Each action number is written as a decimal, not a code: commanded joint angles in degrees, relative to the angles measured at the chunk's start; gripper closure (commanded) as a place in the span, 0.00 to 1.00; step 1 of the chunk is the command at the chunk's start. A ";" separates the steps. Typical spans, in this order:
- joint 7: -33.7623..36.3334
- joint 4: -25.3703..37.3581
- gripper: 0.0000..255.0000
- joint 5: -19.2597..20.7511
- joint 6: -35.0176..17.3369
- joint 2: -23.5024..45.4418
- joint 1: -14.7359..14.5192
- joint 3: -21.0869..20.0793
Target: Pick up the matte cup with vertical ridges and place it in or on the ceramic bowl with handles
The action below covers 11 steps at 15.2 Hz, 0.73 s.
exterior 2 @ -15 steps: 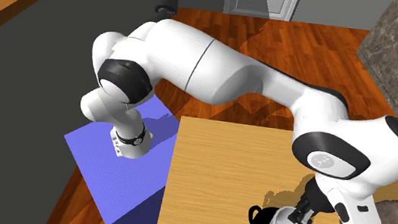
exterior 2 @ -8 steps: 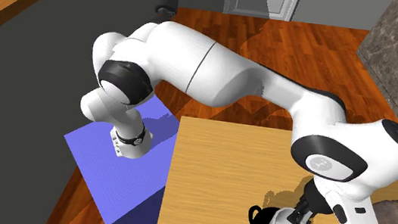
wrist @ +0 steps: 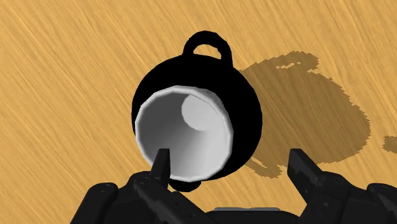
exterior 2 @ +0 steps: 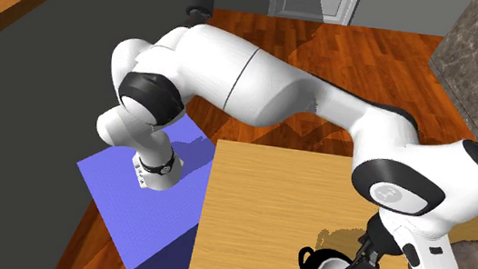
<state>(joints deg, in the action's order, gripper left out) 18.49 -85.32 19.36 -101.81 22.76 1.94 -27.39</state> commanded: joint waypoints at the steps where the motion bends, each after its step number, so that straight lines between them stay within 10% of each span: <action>1: -0.35 2.74 0.00 -0.18 2.79 -0.09 -0.44 -0.17; 11: -0.62 6.52 0.00 -0.22 6.31 0.17 -1.21 -0.34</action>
